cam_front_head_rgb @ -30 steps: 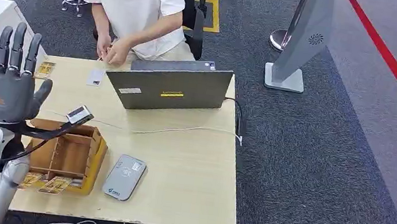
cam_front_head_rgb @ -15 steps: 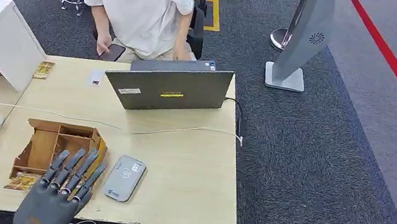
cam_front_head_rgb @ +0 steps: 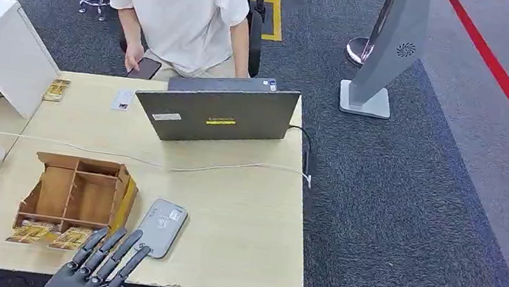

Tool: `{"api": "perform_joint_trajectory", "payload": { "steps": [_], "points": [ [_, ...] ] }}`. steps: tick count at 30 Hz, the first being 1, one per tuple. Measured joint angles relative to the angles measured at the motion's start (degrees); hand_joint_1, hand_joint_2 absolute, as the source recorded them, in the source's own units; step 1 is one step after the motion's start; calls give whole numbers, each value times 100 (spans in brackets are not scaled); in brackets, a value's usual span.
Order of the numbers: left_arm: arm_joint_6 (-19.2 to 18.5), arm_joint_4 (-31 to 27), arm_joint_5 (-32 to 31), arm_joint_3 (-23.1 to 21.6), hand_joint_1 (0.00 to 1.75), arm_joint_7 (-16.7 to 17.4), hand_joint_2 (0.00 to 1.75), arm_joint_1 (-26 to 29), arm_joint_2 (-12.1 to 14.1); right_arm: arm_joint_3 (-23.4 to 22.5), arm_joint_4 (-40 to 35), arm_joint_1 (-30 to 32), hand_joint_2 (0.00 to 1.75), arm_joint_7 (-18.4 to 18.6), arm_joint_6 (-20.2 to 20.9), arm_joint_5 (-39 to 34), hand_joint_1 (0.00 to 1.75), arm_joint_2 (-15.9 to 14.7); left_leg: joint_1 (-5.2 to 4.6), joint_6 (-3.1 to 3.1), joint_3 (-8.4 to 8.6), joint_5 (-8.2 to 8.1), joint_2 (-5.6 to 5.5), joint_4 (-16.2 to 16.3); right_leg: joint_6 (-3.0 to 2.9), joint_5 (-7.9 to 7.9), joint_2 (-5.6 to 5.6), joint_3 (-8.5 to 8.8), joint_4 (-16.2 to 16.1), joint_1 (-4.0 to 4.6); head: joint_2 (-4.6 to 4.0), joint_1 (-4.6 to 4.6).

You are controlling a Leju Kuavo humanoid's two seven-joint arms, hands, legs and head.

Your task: Pass the card to the sensor for recognition and then transmit it.

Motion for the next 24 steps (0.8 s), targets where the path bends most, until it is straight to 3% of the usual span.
{"api": "perform_joint_trajectory", "payload": {
  "steps": [4, 11, 17, 24],
  "points": [
    [-373, 0, 546, -145, 0, 578, 175, 119, 305, -24, 0, 0, 0, 0, 57, 83, 0, 0, 2, 0, 0, 0, -2, 0, -5, -4, 0, 0, 0, 1, 0, -2],
    [-333, 190, 1002, -197, 0, 1269, 175, 167, 499, -40, 0, 1, 0, 66, 68, 241, 0, 0, 2, 0, 0, 0, -5, -1, -5, -4, -5, 2, 1, 1, 0, 2],
    [-148, 465, 893, 17, 0, 1304, 175, 216, 442, -42, 0, 0, 0, 87, 57, 343, 0, 0, 0, 0, 0, 0, -5, 0, -5, -3, -7, 4, 1, 1, 0, 0],
    [-108, 756, 646, 888, 0, 823, 175, 454, 82, -48, 0, -1, 0, 94, 70, 514, 0, 0, 1, 0, 0, 0, -6, 0, -5, -4, -7, 4, 1, 1, 0, 0]
  ]
}}
